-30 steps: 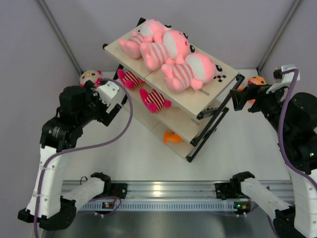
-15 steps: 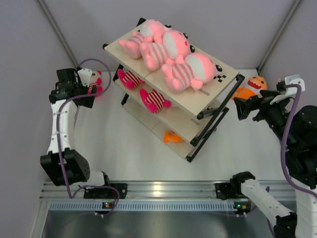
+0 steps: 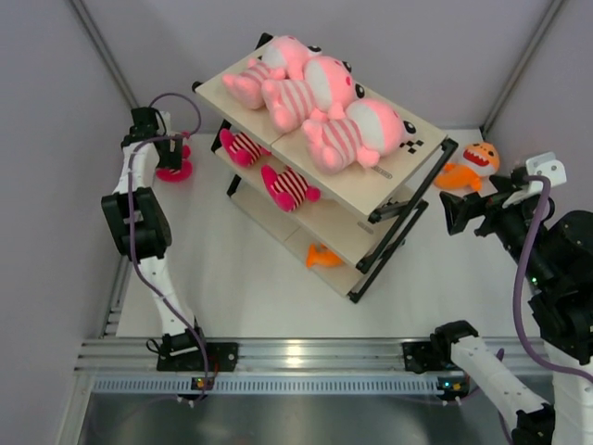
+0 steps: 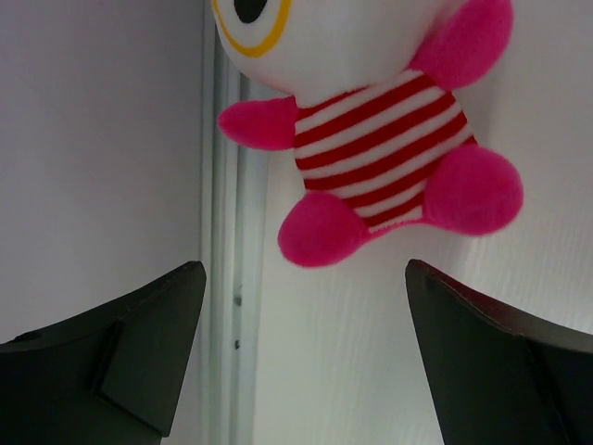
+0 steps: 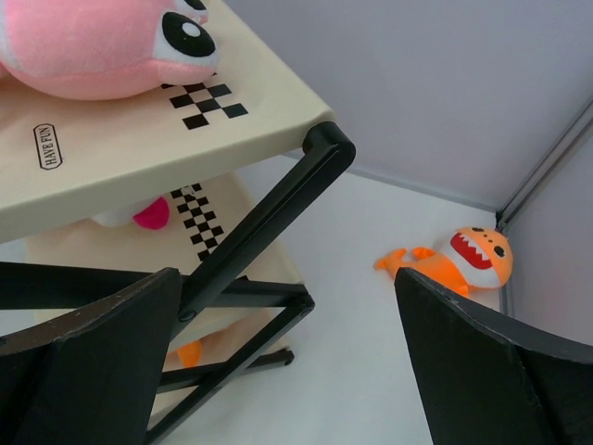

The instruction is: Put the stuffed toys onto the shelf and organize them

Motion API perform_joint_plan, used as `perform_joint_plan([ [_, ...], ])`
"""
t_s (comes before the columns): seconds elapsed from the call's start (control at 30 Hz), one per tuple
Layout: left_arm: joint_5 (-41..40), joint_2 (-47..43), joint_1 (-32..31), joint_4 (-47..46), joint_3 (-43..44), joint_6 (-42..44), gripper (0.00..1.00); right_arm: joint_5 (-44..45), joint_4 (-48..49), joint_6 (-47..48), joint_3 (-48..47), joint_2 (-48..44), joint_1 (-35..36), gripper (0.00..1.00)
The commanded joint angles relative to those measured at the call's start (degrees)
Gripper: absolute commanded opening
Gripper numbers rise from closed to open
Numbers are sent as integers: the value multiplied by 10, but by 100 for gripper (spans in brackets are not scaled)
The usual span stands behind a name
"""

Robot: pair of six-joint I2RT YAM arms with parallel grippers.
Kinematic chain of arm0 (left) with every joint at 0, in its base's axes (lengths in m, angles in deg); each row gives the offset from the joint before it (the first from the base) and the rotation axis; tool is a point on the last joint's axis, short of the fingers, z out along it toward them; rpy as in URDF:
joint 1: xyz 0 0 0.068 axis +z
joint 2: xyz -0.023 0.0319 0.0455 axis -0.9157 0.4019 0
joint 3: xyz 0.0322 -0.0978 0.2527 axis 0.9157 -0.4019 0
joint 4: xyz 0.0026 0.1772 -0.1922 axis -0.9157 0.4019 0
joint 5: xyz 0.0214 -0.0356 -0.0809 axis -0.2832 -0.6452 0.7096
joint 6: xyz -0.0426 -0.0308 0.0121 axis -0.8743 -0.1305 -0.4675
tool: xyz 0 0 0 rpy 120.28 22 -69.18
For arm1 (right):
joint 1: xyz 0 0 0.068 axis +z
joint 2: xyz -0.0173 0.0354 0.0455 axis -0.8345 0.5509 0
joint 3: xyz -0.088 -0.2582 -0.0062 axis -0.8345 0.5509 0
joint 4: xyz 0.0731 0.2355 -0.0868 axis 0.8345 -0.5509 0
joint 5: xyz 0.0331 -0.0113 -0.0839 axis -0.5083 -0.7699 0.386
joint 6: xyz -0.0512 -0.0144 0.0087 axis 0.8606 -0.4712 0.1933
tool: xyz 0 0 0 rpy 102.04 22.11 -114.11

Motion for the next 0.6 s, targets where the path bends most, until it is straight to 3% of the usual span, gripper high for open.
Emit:
perform_joint_plan([
  [0.0, 1, 25, 7, -28, 62, -115, 95, -1, 36, 10, 8, 0, -3, 99],
  [0.17, 7, 87, 1, -28, 101, -141, 93, -3, 49, 1, 0, 12, -4, 99],
  [0.43, 27, 115, 0, -28, 63, -198, 92, -1, 81, -20, 16, 14, -4, 99],
  [0.57, 8, 145, 1, -28, 83, -188, 84, -11, 82, -20, 7, 25, -3, 99],
])
